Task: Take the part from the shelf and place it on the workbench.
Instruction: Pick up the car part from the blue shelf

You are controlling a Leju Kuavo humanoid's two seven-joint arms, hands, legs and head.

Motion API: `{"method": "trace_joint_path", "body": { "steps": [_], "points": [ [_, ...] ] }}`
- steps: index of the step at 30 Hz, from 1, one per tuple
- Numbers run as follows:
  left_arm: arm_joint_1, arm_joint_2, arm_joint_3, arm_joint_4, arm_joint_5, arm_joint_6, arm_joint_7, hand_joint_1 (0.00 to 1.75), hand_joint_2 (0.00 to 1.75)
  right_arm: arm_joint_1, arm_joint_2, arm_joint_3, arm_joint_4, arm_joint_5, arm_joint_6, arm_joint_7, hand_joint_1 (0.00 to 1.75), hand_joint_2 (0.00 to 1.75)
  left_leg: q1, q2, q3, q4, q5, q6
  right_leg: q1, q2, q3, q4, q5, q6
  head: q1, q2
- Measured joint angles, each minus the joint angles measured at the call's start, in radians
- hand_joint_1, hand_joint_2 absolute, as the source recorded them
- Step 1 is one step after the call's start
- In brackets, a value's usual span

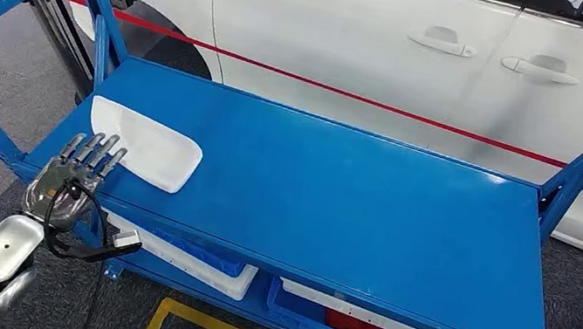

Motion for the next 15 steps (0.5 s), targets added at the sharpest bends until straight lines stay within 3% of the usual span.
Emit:
{"method": "trace_joint_path", "body": {
  "steps": [2, 4, 6, 11, 13, 15],
  "points": [
    [-0.001, 0.001, -0.006, 0.007, 0.000, 0.002, -0.001, 0.00, 1.75, 0.001, -0.001, 0.000, 0.000, 0.000, 0.000, 0.000, 0.00, 0.00, 0.000, 0.000, -0.001, 0.003, -0.001, -0.001, 0.000, 0.000, 0.014, -0.030, 0.029, 0.000, 0.000, 0.000],
    [-0.003, 0.003, -0.013, 0.020, 0.000, 0.012, -0.003, 0.00, 1.75, 0.003, -0.002, 0.000, 0.000, -0.001, 0.000, 0.001, 0.00, 0.00, -0.001, -0.001, -0.002, 0.014, -0.008, -0.006, 0.000, -0.002, 0.073, -0.143, 0.095, -0.003, 0.000, 0.000],
    [-0.004, 0.007, -0.015, 0.029, 0.000, 0.026, -0.010, 0.00, 1.75, 0.005, -0.003, 0.000, 0.000, -0.002, 0.000, 0.002, 0.00, 0.00, -0.005, -0.001, -0.007, 0.031, -0.019, -0.015, 0.001, -0.003, 0.127, -0.251, 0.133, -0.012, -0.001, 0.000],
    [-0.016, 0.027, -0.015, 0.062, 0.000, 0.051, -0.035, 0.00, 1.75, 0.006, -0.004, 0.000, 0.000, -0.002, 0.000, 0.002, 0.00, 0.00, -0.003, -0.002, -0.016, 0.059, -0.040, -0.040, 0.002, -0.002, 0.137, -0.278, 0.137, -0.039, -0.004, 0.000],
    [-0.022, 0.035, -0.015, 0.076, 0.001, 0.054, -0.039, 0.00, 1.75, 0.006, -0.004, 0.000, 0.000, -0.002, 0.001, 0.002, 0.00, 0.00, 0.003, -0.003, -0.055, 0.146, -0.093, -0.055, -0.001, -0.003, 0.138, -0.280, 0.138, -0.046, -0.006, 0.000],
    [-0.025, 0.038, -0.015, 0.091, 0.000, 0.056, -0.044, 0.00, 1.75, 0.006, -0.003, 0.000, 0.000, -0.002, 0.002, 0.002, 0.00, 0.00, 0.009, -0.003, -0.119, 0.282, -0.153, -0.066, -0.001, -0.002, 0.137, -0.279, 0.138, -0.048, -0.008, 0.000]
  ]
}}
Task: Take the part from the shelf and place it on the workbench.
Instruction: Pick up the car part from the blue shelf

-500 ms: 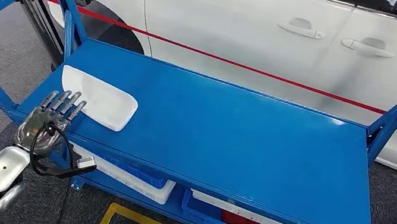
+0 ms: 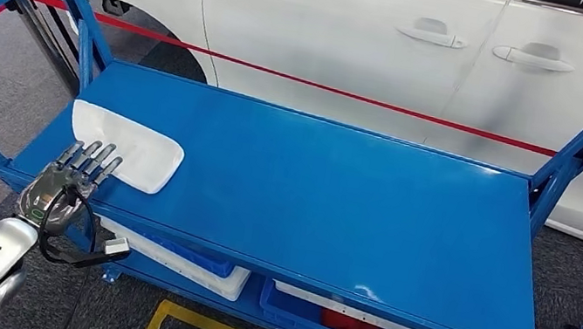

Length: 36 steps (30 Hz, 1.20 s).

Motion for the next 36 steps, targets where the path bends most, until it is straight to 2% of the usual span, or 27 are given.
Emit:
{"method": "trace_joint_path", "body": {
  "steps": [1, 2, 3, 4, 6, 7, 9, 11, 13, 15, 16, 17, 18, 20, 21, 22, 25, 27, 28, 30, 31, 32, 33, 35, 36],
  "points": [
    [0.000, 0.000, 0.000, 0.006, 0.000, 0.000, -0.002, 0.00, 1.75, 0.000, 0.000, 0.000, 0.000, 0.000, 0.000, 0.000, 0.00, 0.00, 0.002, 0.000, -0.022, 0.043, -0.010, -0.002, 0.000, 0.001, 0.000, 0.000, 0.000, 0.000, 0.000, 0.000],
    [0.001, 0.000, 0.000, 0.011, 0.000, 0.000, -0.003, 0.00, 1.75, 0.000, 0.000, 0.000, 0.000, 0.000, 0.000, 0.000, 0.00, 0.00, 0.004, 0.000, -0.025, 0.045, 0.002, -0.002, 0.000, 0.001, 0.001, 0.000, 0.000, 0.000, 0.000, 0.000],
    [0.000, 0.001, 0.000, 0.015, 0.000, 0.001, -0.004, 0.00, 1.75, 0.000, 0.000, 0.000, 0.000, 0.000, 0.000, 0.000, 0.00, 0.00, 0.004, 0.000, -0.009, 0.007, 0.032, 0.000, 0.000, 0.002, 0.002, 0.000, -0.001, 0.000, 0.000, 0.000],
    [-0.002, 0.001, 0.000, 0.018, 0.000, 0.001, -0.005, 0.00, 1.75, 0.000, 0.000, 0.000, 0.000, 0.000, 0.000, 0.000, 0.00, 0.00, 0.004, 0.000, 0.024, -0.063, 0.073, 0.004, 0.000, 0.003, 0.004, 0.000, -0.001, 0.001, 0.000, 0.000],
    [-0.006, 0.004, 0.000, 0.021, 0.000, 0.002, -0.005, 0.00, 1.75, 0.000, 0.000, 0.000, 0.000, 0.000, 0.000, 0.000, 0.00, 0.00, 0.000, 0.000, 0.087, -0.198, 0.124, 0.015, 0.002, 0.004, 0.006, 0.000, -0.001, 0.005, 0.000, 0.000],
    [-0.009, 0.006, 0.000, 0.023, 0.000, 0.003, -0.005, 0.00, 1.75, 0.000, 0.001, 0.000, 0.001, 0.000, 0.001, 0.000, 0.00, 0.00, -0.003, 0.000, 0.103, -0.234, 0.132, 0.022, 0.002, 0.005, 0.005, -0.001, -0.001, 0.010, 0.000, 0.000],
    [-0.012, 0.008, 0.000, 0.026, 0.000, 0.006, -0.004, 0.00, 1.75, 0.000, 0.001, 0.000, 0.001, 0.000, 0.001, 0.000, 0.00, 0.00, -0.010, -0.001, 0.105, -0.247, 0.132, 0.033, 0.001, 0.004, 0.005, -0.006, 0.002, 0.022, 0.000, 0.000],
    [-0.016, 0.010, 0.000, 0.032, 0.000, 0.016, -0.005, 0.00, 1.75, 0.000, 0.002, 0.000, 0.001, 0.000, 0.002, -0.002, 0.00, 0.00, -0.006, 0.000, 0.114, -0.265, 0.142, 0.046, 0.001, 0.003, 0.004, 0.001, -0.005, 0.033, 0.002, 0.000],
    [-0.029, 0.010, -0.002, 0.046, 0.000, 0.035, -0.007, 0.00, 1.75, 0.000, 0.002, 0.000, 0.002, 0.000, 0.004, -0.003, 0.00, 0.00, -0.001, 0.001, 0.120, -0.282, 0.153, 0.055, 0.002, 0.002, -0.026, 0.066, -0.047, 0.039, 0.006, 0.000],
    [-0.044, 0.009, -0.006, 0.071, 0.000, 0.058, -0.010, 0.00, 1.75, 0.000, 0.002, 0.000, 0.002, 0.000, 0.006, -0.005, 0.00, 0.00, -0.005, 0.002, 0.117, -0.281, 0.154, 0.059, 0.001, 0.002, -0.086, 0.184, -0.108, 0.042, 0.007, 0.000],
    [-0.049, 0.008, -0.008, 0.086, 0.000, 0.071, -0.011, 0.00, 1.75, 0.001, 0.002, 0.000, 0.002, 0.000, 0.006, -0.005, 0.00, 0.00, -0.006, 0.002, 0.114, -0.279, 0.154, 0.059, 0.001, 0.002, -0.110, 0.231, -0.123, 0.042, 0.007, 0.000],
    [-0.053, 0.007, -0.010, 0.100, 0.000, 0.085, -0.012, 0.00, 1.75, 0.001, 0.002, 0.000, 0.002, 0.000, 0.007, -0.005, 0.00, 0.00, -0.007, 0.002, 0.113, -0.275, 0.153, 0.059, 0.001, 0.001, -0.120, 0.247, -0.119, 0.043, 0.007, 0.000],
    [-0.056, 0.007, -0.012, 0.112, 0.000, 0.098, -0.013, 0.00, 1.75, 0.002, 0.002, 0.000, 0.002, 0.000, 0.007, -0.005, 0.00, 0.00, -0.007, 0.002, 0.111, -0.270, 0.151, 0.058, 0.001, 0.001, -0.110, 0.228, -0.096, 0.043, 0.007, 0.000],
    [-0.066, 0.007, -0.016, 0.132, 0.000, 0.121, -0.015, 0.00, 1.75, 0.003, 0.002, 0.000, 0.002, 0.000, 0.008, -0.002, 0.00, 0.00, -0.006, 0.002, 0.107, -0.255, 0.142, 0.052, 0.000, -0.001, -0.051, 0.111, -0.035, 0.040, 0.007, 0.000],
    [-0.074, 0.008, -0.018, 0.141, 0.000, 0.129, -0.015, 0.00, 1.75, 0.003, 0.002, 0.000, 0.002, 0.000, 0.008, 0.000, 0.00, 0.00, -0.007, 0.002, 0.104, -0.244, 0.137, 0.047, 0.000, -0.001, -0.026, 0.058, -0.015, 0.036, 0.007, 0.000],
    [-0.081, 0.008, -0.020, 0.148, 0.000, 0.135, -0.015, 0.00, 1.75, 0.003, 0.002, 0.000, 0.002, 0.000, 0.008, 0.001, 0.00, 0.00, -0.009, 0.001, 0.100, -0.236, 0.132, 0.042, 0.001, 0.000, -0.012, 0.027, -0.007, 0.032, 0.006, 0.000],
    [-0.102, 0.009, -0.029, 0.164, 0.000, 0.148, -0.011, 0.00, 1.75, 0.002, 0.001, 0.000, 0.002, 0.001, 0.009, 0.003, 0.00, 0.00, -0.009, 0.001, 0.094, -0.228, 0.128, 0.029, 0.004, 0.002, -0.012, 0.017, -0.005, 0.016, 0.006, 0.000],
    [-0.113, 0.010, -0.035, 0.174, 0.000, 0.167, -0.006, 0.00, 1.75, 0.003, -0.001, 0.000, 0.002, 0.003, 0.009, 0.003, 0.00, 0.00, -0.006, 0.000, 0.082, -0.200, 0.107, 0.018, 0.001, 0.002, -0.011, 0.013, -0.002, 0.006, 0.004, 0.000],
    [-0.117, 0.010, -0.037, 0.180, 0.000, 0.181, -0.004, 0.00, 1.75, 0.004, -0.002, 0.000, 0.002, 0.004, 0.010, 0.004, 0.00, 0.00, -0.003, 0.000, 0.064, -0.158, 0.082, 0.012, -0.001, 0.001, -0.011, 0.012, 0.000, 0.002, 0.002, 0.000],
    [-0.120, 0.009, -0.042, 0.193, 0.000, 0.219, -0.004, 0.00, 1.75, 0.005, -0.005, 0.000, 0.002, 0.009, 0.012, 0.007, 0.00, 0.00, 0.002, 0.000, 0.007, -0.031, 0.019, 0.001, 0.000, 0.002, -0.012, 0.011, 0.000, -0.001, 0.000, 0.000],
    [-0.119, 0.007, -0.043, 0.201, 0.000, 0.238, -0.006, 0.00, 1.75, 0.006, -0.006, 0.000, 0.002, 0.011, 0.013, 0.010, 0.00, 0.00, 0.003, 0.000, -0.020, 0.024, 0.001, -0.002, 0.000, 0.002, -0.012, 0.012, 0.000, -0.001, 0.000, 0.000],
    [-0.118, 0.004, -0.044, 0.207, 0.000, 0.255, -0.009, 0.00, 1.75, 0.007, -0.008, 0.000, 0.002, 0.013, 0.014, 0.012, 0.00, 0.00, 0.004, 0.000, -0.033, 0.049, 0.001, -0.002, 0.001, 0.003, -0.012, 0.012, 0.000, -0.001, 0.000, 0.000],
    [-0.117, 0.000, -0.045, 0.213, 0.000, 0.269, -0.011, 0.00, 1.75, 0.008, -0.009, 0.000, 0.002, 0.015, 0.015, 0.014, 0.00, 0.00, 0.005, 0.000, -0.028, 0.035, 0.019, 0.000, 0.001, 0.004, -0.012, 0.012, 0.000, -0.001, 0.000, 0.000],
    [-0.119, -0.009, -0.046, 0.217, 0.000, 0.287, -0.012, 0.00, 1.75, 0.008, -0.011, 0.000, 0.002, 0.015, 0.015, 0.016, 0.00, 0.00, 0.003, 0.000, 0.032, -0.095, 0.089, 0.011, 0.002, 0.005, -0.009, 0.011, 0.000, -0.001, 0.000, 0.000],
    [-0.121, -0.014, -0.046, 0.217, 0.000, 0.291, -0.010, 0.00, 1.75, 0.008, -0.011, 0.000, 0.002, 0.016, 0.015, 0.016, 0.00, 0.00, 0.000, 0.000, 0.065, -0.162, 0.114, 0.018, 0.004, 0.005, -0.008, 0.010, 0.001, 0.001, 0.000, 0.000]
  ]
}}
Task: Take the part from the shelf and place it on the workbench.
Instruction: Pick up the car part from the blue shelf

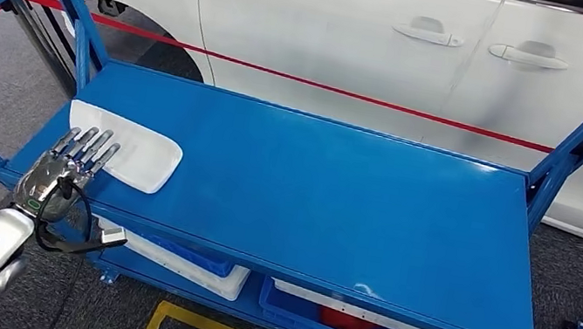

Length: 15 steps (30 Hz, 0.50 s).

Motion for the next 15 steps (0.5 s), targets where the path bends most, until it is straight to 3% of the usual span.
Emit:
{"method": "trace_joint_path", "body": {
  "steps": [2, 6, 7, 10, 11, 12, 13, 15],
  "points": [
    [-0.003, -0.011, -0.002, -0.003, 0.000, 0.005, 0.005, 0.00, 1.75, -0.001, 0.000, 0.000, 0.000, 0.001, 0.000, -0.002, 0.00, 0.00, -0.008, 0.000, 0.031, -0.071, 0.016, 0.013, 0.000, 0.000, 0.000, -0.003, 0.002, 0.009, 0.000, 0.000],
    [-0.006, -0.035, -0.014, -0.010, 0.000, 0.008, 0.014, 0.00, 1.75, 0.000, -0.001, 0.000, 0.002, 0.001, 0.001, -0.012, 0.00, 0.00, -0.009, 0.002, 0.045, -0.103, 0.031, 0.034, -0.002, -0.003, 0.000, 0.003, -0.006, 0.032, 0.002, 0.000],
    [-0.007, -0.041, -0.017, -0.011, 0.000, 0.008, 0.015, 0.00, 1.75, 0.000, -0.001, 0.000, 0.002, 0.001, 0.001, -0.014, 0.00, 0.00, -0.007, 0.003, 0.050, -0.114, 0.038, 0.040, -0.002, -0.003, -0.014, 0.036, -0.029, 0.035, 0.004, 0.000],
    [-0.005, -0.061, -0.026, -0.013, 0.000, 0.009, 0.017, 0.00, 1.75, 0.001, -0.004, 0.000, 0.002, 0.001, 0.001, -0.016, 0.00, 0.00, -0.006, 0.004, 0.049, -0.120, 0.045, 0.047, -0.003, -0.003, -0.098, 0.210, -0.119, 0.042, 0.008, 0.000],
    [-0.004, -0.066, -0.029, -0.013, 0.000, 0.009, 0.017, 0.00, 1.75, 0.002, -0.005, 0.000, 0.002, 0.001, 0.001, -0.016, 0.00, 0.00, -0.007, 0.004, 0.047, -0.117, 0.044, 0.047, -0.003, -0.004, -0.114, 0.241, -0.125, 0.044, 0.008, 0.000],
    [-0.003, -0.070, -0.032, -0.013, 0.000, 0.009, 0.017, 0.00, 1.75, 0.003, -0.006, 0.000, 0.002, 0.001, 0.001, -0.016, 0.00, 0.00, -0.007, 0.003, 0.046, -0.114, 0.043, 0.046, -0.003, -0.004, -0.114, 0.238, -0.113, 0.045, 0.009, 0.000],
    [-0.002, -0.072, -0.035, -0.013, 0.000, 0.009, 0.017, 0.00, 1.75, 0.004, -0.007, 0.000, 0.002, 0.001, 0.001, -0.017, 0.00, 0.00, -0.006, 0.003, 0.045, -0.109, 0.040, 0.043, -0.004, -0.004, -0.093, 0.198, -0.084, 0.046, 0.009, 0.000],
    [-0.002, -0.076, -0.038, -0.013, 0.000, 0.009, 0.018, 0.00, 1.75, 0.005, -0.008, 0.000, 0.002, 0.001, 0.001, -0.018, 0.00, 0.00, -0.007, 0.002, 0.041, -0.092, 0.030, 0.034, -0.005, -0.006, -0.028, 0.072, -0.025, 0.044, 0.009, 0.000]
  ]
}}
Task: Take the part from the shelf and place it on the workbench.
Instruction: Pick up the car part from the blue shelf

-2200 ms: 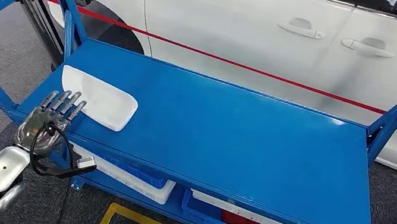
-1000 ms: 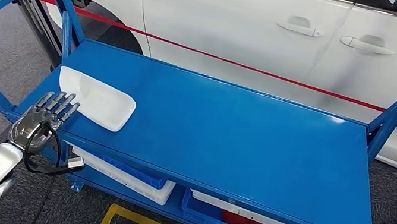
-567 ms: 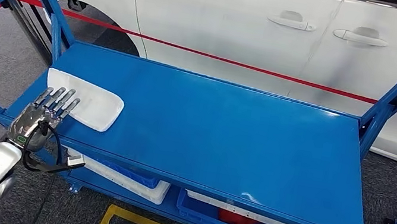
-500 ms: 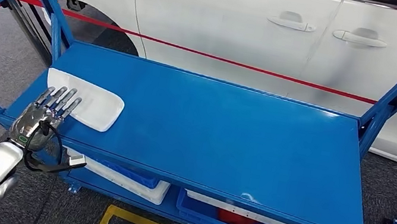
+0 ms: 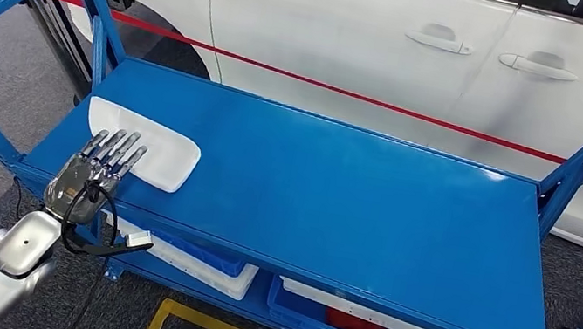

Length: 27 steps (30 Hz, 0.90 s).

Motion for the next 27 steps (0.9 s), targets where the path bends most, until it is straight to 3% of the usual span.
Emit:
{"method": "trace_joint_path", "body": {
  "steps": [2, 6, 8, 10, 11, 12, 13, 16, 17, 19, 21, 23, 25, 26, 27],
  "points": [
    [0.000, -0.003, -0.001, 0.000, 0.000, 0.000, -0.003, 0.00, 1.75, 0.000, -0.001, 0.000, 0.000, 0.000, 0.000, -0.004, 0.00, 0.00, -0.004, -0.001, -0.005, 0.016, -0.010, -0.010, 0.001, 0.002, 0.032, -0.066, 0.019, -0.010, -0.001, 0.000],
    [0.002, -0.007, 0.000, -0.001, 0.000, 0.001, -0.014, 0.00, 1.75, 0.002, -0.002, 0.000, 0.001, 0.000, -0.004, -0.010, 0.00, 0.00, -0.002, -0.001, -0.011, 0.034, -0.025, -0.027, -0.001, 0.004, 0.032, -0.072, 0.020, -0.033, -0.003, 0.000],
    [0.003, -0.008, -0.002, 0.001, 0.000, 0.001, -0.013, 0.00, 1.75, 0.002, -0.004, 0.000, 0.000, 0.000, -0.007, -0.013, 0.00, 0.00, 0.002, -0.002, -0.046, 0.115, -0.074, -0.039, -0.004, 0.003, 0.033, -0.074, 0.022, -0.040, -0.006, 0.000],
    [0.004, -0.010, -0.008, 0.009, 0.000, 0.001, -0.008, 0.00, 1.75, 0.002, -0.005, 0.000, 0.000, 0.000, -0.008, -0.016, 0.00, 0.00, 0.007, -0.002, -0.107, 0.245, -0.135, -0.049, -0.002, 0.003, 0.031, -0.074, 0.022, -0.042, -0.008, 0.000],
    [0.004, -0.012, -0.012, 0.015, 0.000, 0.001, -0.005, 0.00, 1.75, 0.002, -0.005, 0.000, 0.000, 0.000, -0.008, -0.017, 0.00, 0.00, 0.008, -0.002, -0.129, 0.290, -0.147, -0.050, -0.001, 0.003, 0.031, -0.074, 0.022, -0.043, -0.008, 0.000],
    [0.003, -0.013, -0.017, 0.023, 0.000, 0.001, -0.002, 0.00, 1.75, 0.002, -0.005, 0.000, 0.001, 0.001, -0.009, -0.017, 0.00, 0.00, 0.009, -0.002, -0.134, 0.297, -0.139, -0.049, 0.001, 0.004, 0.031, -0.074, 0.022, -0.043, -0.008, 0.000],
    [0.000, -0.015, -0.023, 0.030, 0.000, 0.001, 0.001, 0.00, 1.75, 0.002, -0.005, 0.000, 0.001, 0.001, -0.009, -0.018, 0.00, 0.00, 0.009, -0.002, -0.120, 0.264, -0.111, -0.045, 0.002, 0.004, 0.032, -0.074, 0.022, -0.043, -0.008, 0.000],
    [-0.021, -0.020, -0.036, 0.052, 0.000, 0.001, 0.014, 0.00, 1.75, 0.002, -0.005, 0.000, 0.001, 0.004, -0.008, -0.019, 0.00, 0.00, 0.000, -0.002, -0.028, 0.067, -0.021, -0.018, 0.006, 0.005, 0.035, -0.076, 0.023, -0.040, -0.007, 0.000],
    [-0.032, -0.023, -0.041, 0.061, 0.000, 0.001, 0.020, 0.00, 1.75, 0.001, -0.006, 0.000, 0.001, 0.005, -0.007, -0.019, 0.00, 0.00, -0.004, -0.002, -0.012, 0.031, -0.013, -0.010, 0.006, 0.005, 0.034, -0.078, 0.024, -0.037, -0.007, 0.000],
    [-0.053, -0.027, -0.051, 0.082, 0.000, 0.001, 0.035, 0.00, 1.75, 0.001, -0.006, 0.000, 0.001, 0.007, -0.005, -0.017, 0.00, 0.00, -0.010, -0.001, -0.008, 0.013, -0.011, -0.001, 0.004, 0.002, 0.035, -0.084, 0.028, -0.026, -0.008, 0.000],
    [-0.069, -0.032, -0.059, 0.100, 0.000, 0.001, 0.045, 0.00, 1.75, 0.000, -0.007, 0.000, 0.002, 0.009, -0.003, -0.016, 0.00, 0.00, -0.005, -0.001, 0.004, -0.011, 0.001, 0.006, 0.005, 0.001, 0.037, -0.082, 0.025, -0.015, -0.006, 0.000],
    [-0.091, -0.042, -0.064, 0.123, 0.000, 0.001, 0.050, 0.00, 1.75, 0.000, -0.010, 0.000, 0.002, 0.010, -0.003, -0.017, 0.00, 0.00, 0.000, 0.000, 0.016, -0.036, 0.016, 0.014, 0.006, 0.001, 0.012, -0.028, -0.013, -0.008, -0.001, 0.000],
    [-0.108, -0.053, -0.067, 0.150, 0.000, 0.001, 0.049, 0.00, 1.75, 0.000, -0.013, 0.000, 0.002, 0.010, -0.003, -0.019, 0.00, 0.00, -0.001, 0.001, 0.013, -0.037, 0.020, 0.018, 0.004, 0.001, -0.052, 0.096, -0.076, -0.001, 0.002, 0.000],
    [-0.112, -0.058, -0.068, 0.162, 0.000, 0.001, 0.049, 0.00, 1.75, 0.000, -0.014, 0.000, 0.002, 0.011, -0.003, -0.019, 0.00, 0.00, -0.002, 0.001, 0.011, -0.035, 0.019, 0.017, 0.003, 0.001, -0.078, 0.147, -0.093, 0.002, 0.003, 0.000],
    [-0.115, -0.063, -0.069, 0.174, 0.000, 0.001, 0.047, 0.00, 1.75, 0.001, -0.015, 0.000, 0.002, 0.011, -0.003, -0.020, 0.00, 0.00, -0.002, 0.002, 0.010, -0.032, 0.018, 0.017, 0.002, 0.000, -0.091, 0.170, -0.091, 0.005, 0.003, 0.000]
  ]
}}
